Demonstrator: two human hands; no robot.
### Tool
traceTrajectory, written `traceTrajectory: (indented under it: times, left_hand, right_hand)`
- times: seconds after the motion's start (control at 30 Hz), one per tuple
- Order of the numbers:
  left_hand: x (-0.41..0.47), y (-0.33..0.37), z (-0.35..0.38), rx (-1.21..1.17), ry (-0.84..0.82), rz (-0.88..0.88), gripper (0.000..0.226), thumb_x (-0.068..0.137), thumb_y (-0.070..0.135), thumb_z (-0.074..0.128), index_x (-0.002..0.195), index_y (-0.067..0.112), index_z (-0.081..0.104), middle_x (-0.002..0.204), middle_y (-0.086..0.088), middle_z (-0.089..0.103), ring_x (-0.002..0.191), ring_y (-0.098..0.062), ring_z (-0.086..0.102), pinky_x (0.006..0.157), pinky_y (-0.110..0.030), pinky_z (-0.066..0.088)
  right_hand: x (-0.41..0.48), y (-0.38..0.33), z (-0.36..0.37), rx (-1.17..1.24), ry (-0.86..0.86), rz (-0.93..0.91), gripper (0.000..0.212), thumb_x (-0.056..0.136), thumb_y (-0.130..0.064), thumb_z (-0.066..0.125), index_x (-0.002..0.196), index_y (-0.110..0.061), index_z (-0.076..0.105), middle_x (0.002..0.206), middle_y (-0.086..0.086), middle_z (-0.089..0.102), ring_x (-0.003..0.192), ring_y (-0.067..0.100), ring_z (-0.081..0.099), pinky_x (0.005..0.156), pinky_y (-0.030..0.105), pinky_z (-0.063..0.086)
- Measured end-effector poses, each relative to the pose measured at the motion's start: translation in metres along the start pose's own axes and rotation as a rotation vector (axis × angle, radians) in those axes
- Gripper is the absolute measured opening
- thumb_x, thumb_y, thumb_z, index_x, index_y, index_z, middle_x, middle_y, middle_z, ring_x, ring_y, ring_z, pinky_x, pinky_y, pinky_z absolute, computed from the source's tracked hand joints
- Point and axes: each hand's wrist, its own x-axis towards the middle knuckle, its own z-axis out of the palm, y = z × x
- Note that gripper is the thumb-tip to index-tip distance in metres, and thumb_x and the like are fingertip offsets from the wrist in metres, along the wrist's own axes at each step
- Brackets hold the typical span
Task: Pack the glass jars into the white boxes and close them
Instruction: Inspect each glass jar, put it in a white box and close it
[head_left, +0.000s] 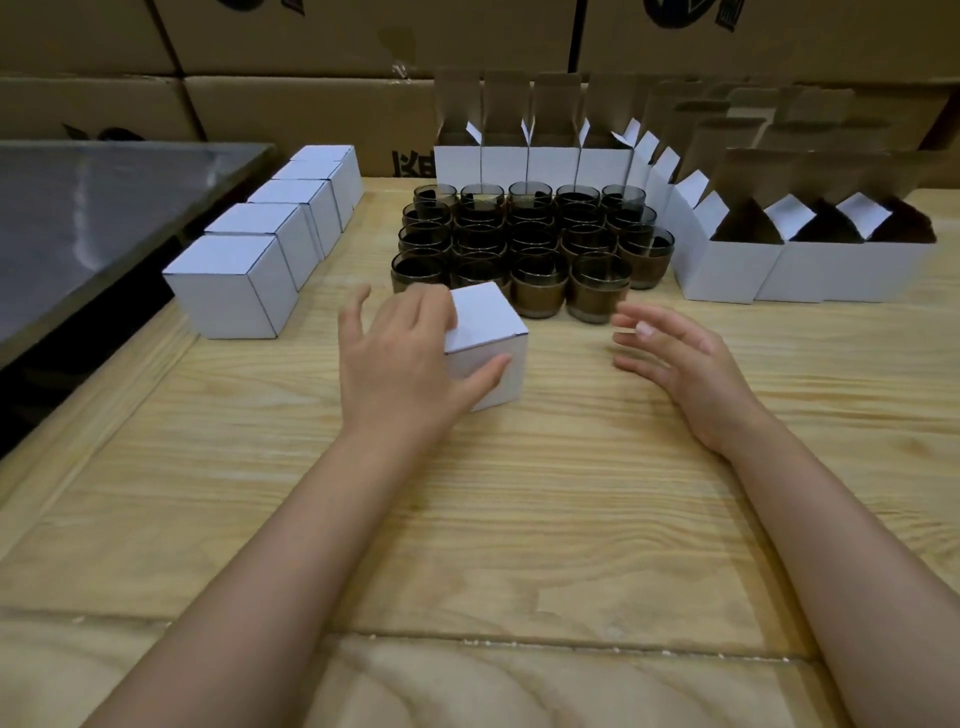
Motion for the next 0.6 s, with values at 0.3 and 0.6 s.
traceTrajectory:
  times: [0.3, 0.6]
  left_hand:
    - [-0.014, -0.103, -0.045, 0.085, -0.096, -0.056, 0.039, 0.086, 0.035, 0.068, 0.121, 0.019, 0.066, 0.123, -0.010, 0.059, 0.111, -0.033, 0.058, 0.110, -0.054, 0.023]
    - [-0.021, -0.181, -0.078, 0.059, -0.132, -0.116, 0.034, 0.089, 0.025, 0.069, 0.122, 0.022, 0.062, 0.130, -0.006, 0.059, 0.122, -0.030, 0.054, 0.100, -0.062, 0.037]
  right_hand:
    - [0.002, 0.003, -0.002, 0.019, -0.004, -0.013, 0.030, 0.088, -0.020, 0.057, 0.118, -0.017, 0.063, 0.109, 0.004, 0.068, 0.109, 0.023, 0.064, 0.092, 0.037, 0.053]
    - [0.001, 0.000, -0.004, 0.011, -0.013, -0.004, 0.028, 0.096, -0.006, 0.046, 0.120, -0.011, 0.062, 0.115, 0.014, 0.066, 0.106, 0.027, 0.065, 0.090, 0.034, 0.055]
